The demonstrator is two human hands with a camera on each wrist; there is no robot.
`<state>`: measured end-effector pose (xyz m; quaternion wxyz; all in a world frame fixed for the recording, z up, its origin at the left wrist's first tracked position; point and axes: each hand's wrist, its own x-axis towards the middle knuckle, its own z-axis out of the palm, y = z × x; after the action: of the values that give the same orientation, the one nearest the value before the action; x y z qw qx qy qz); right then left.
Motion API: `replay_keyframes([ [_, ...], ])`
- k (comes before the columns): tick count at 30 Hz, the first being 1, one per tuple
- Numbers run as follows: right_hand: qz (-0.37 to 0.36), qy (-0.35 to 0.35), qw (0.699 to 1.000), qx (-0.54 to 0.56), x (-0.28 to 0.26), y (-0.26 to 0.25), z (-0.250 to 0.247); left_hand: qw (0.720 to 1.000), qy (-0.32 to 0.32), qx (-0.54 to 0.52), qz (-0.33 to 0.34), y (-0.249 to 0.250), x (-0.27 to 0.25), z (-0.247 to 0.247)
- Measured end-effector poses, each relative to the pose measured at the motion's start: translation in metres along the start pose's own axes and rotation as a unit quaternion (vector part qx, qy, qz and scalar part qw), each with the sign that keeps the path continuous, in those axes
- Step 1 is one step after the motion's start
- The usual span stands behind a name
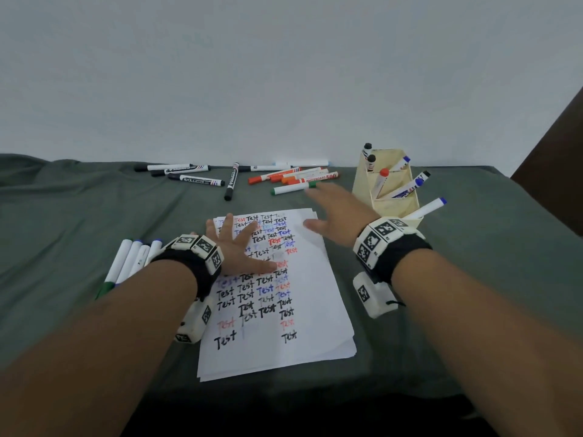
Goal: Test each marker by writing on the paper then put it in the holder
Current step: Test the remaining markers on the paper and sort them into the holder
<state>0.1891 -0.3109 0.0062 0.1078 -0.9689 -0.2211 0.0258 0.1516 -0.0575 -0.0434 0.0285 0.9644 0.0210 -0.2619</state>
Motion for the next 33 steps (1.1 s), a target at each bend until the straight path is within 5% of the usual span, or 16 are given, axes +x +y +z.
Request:
replay_keyframes([
  [4,0.067,-0.131,0.988,-0.036,0.013,-0.005,0.026,1.000,-0.002,0.007,-0.005,0.001,0.001,0.001],
  [15,0.116,-0.178,0.975,-0.066,0.017,-0.005,0.058,0.995,-0.084,0.038,-0.022,0.000,0.003,-0.031],
  [21,0.123,-0.187,0.974,-0.043,0.015,-0.007,0.054,0.987,0.060,0.148,-0.003,0.024,0.039,-0.091],
  [25,0.127,-0.188,0.973,-0.038,0.012,-0.010,0.049,0.976,0.178,0.115,0.042,0.031,0.072,-0.107],
  [33,0.134,-0.174,0.975,-0.017,0.017,-0.009,0.050,0.961,0.215,0.138,0.109,0.047,0.118,-0.097],
])
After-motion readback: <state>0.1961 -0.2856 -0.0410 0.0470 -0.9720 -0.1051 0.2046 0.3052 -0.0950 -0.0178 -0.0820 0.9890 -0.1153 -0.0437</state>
